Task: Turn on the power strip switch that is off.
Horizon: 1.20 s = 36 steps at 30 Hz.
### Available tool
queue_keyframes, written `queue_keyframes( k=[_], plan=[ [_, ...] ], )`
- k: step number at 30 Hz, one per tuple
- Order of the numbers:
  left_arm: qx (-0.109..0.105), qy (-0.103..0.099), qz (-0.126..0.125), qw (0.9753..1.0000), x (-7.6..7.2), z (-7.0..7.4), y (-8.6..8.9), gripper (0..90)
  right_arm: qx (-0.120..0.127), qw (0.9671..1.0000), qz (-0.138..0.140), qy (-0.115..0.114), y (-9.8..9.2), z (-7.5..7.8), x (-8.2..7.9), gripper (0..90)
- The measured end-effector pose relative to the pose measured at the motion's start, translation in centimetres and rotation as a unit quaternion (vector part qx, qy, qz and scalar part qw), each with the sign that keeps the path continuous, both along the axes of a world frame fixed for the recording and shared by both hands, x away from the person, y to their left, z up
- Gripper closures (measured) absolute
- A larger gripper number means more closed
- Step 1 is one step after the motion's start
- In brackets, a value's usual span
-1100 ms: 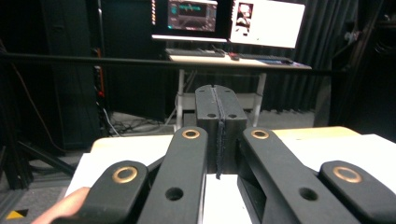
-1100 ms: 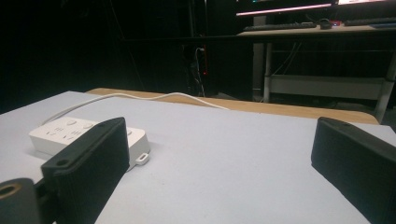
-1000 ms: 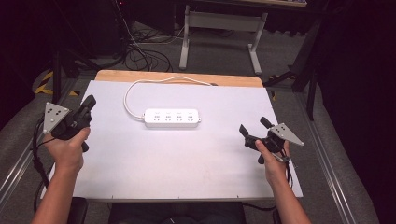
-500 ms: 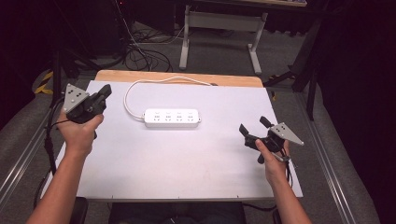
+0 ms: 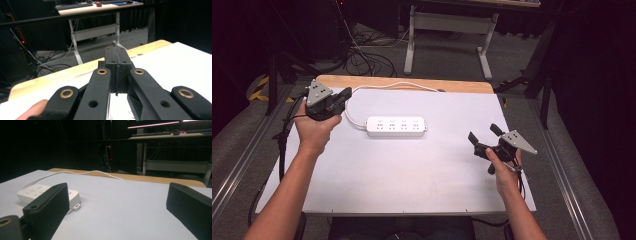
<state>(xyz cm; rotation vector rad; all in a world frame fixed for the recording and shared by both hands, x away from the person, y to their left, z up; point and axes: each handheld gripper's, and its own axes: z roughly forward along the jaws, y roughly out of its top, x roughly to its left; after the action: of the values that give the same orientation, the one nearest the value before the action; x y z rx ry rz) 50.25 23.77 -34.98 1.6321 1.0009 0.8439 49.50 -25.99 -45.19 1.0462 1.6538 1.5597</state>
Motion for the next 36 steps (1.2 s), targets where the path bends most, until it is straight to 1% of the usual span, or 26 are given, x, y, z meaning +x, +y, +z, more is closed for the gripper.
queue_keyframes(
  k=[8, 9, 13, 18, 19, 21, 23, 24, 26, 27, 28, 29, 31, 34, 35, 36],
  plan=[
    [0.014, 0.022, -0.017, 0.9995, 1.7, -0.5, -1.6, 90.0, 0.002, 1.0000, 0.000, -0.002, 0.0, 0.1, 0.0, 5.2],
    [0.013, 0.024, -0.020, 0.9994, 1.9, -0.5, -2.0, 90.0, 0.001, 1.0000, 0.000, -0.002, 0.0, 0.1, 0.0, 5.2],
    [0.025, 0.029, -0.033, 0.9987, 2.7, -0.2, -3.6, 90.0, 0.002, 1.0000, 0.001, -0.003, 0.0, 0.1, 0.1, 5.2],
    [0.038, 0.046, -0.050, 0.9970, 4.1, -0.4, -5.8, 90.0, 0.006, 1.0000, 0.000, -0.003, -0.1, 0.2, 0.1, 5.2],
    [0.042, 0.046, -0.051, 0.9968, 4.4, -0.4, -6.2, 90.0, 0.007, 1.0000, 0.001, -0.003, -0.1, 0.2, 0.1, 5.2],
    [0.043, 0.054, -0.058, 0.9959, 4.8, -0.6, -7.0, 90.0, 0.009, 1.0000, 0.000, -0.003, -0.2, 0.2, 0.1, 5.2],
    [0.051, 0.060, -0.064, 0.9948, 5.3, -0.8, -7.7, 90.0, 0.008, 1.0000, 0.000, -0.004, -0.2, 0.2, 0.1, 5.2],
    [0.056, 0.064, -0.066, 0.9942, 5.5, -0.9, -8.1, 90.0, 0.009, 1.0000, 0.000, -0.003, -0.2, 0.2, 0.1, 5.2],
    [0.061, 0.072, -0.070, 0.9931, 5.9, -1.2, -8.6, 90.0, 0.009, 1.0000, 0.000, -0.002, -0.2, 0.2, 0.2, 5.2],
    [0.061, 0.072, -0.070, 0.9931, 5.9, -1.2, -8.6, 90.0, 0.009, 1.0000, 0.000, -0.003, -0.2, 0.2, 0.2, 5.2],
    [0.065, 0.082, -0.071, 0.9920, 6.4, -1.6, -9.0, 90.0, 0.009, 0.9999, 0.002, -0.004, -0.2, 0.2, 0.2, 5.2],
    [0.065, 0.086, -0.071, 0.9917, 6.6, -1.8, -9.2, 90.0, 0.009, 1.0000, 0.002, -0.004, -0.2, 0.2, 0.1, 5.2],
    [0.073, 0.097, -0.071, 0.9901, 7.2, -2.3, -9.6, 90.0, 0.010, 1.0000, 0.001, -0.002, -0.2, 0.2, 0.1, 5.2],
    [0.091, 0.115, -0.074, 0.9863, 7.9, -3.2, -10.4, 90.0, 0.011, 0.9999, 0.002, -0.003, -0.1, 0.2, 0.1, 5.2],
    [0.091, 0.115, -0.074, 0.9863, 7.9, -3.2, -10.4, 90.0, 0.010, 0.9999, 0.001, -0.003, -0.1, 0.2, 0.1, 5.2],
    [0.105, 0.128, -0.081, 0.9829, 8.4, -3.9, -11.2, 90.0, 0.009, 1.0000, 0.001, -0.003, -0.1, 0.2, 0.1, 5.2]
  ],
)
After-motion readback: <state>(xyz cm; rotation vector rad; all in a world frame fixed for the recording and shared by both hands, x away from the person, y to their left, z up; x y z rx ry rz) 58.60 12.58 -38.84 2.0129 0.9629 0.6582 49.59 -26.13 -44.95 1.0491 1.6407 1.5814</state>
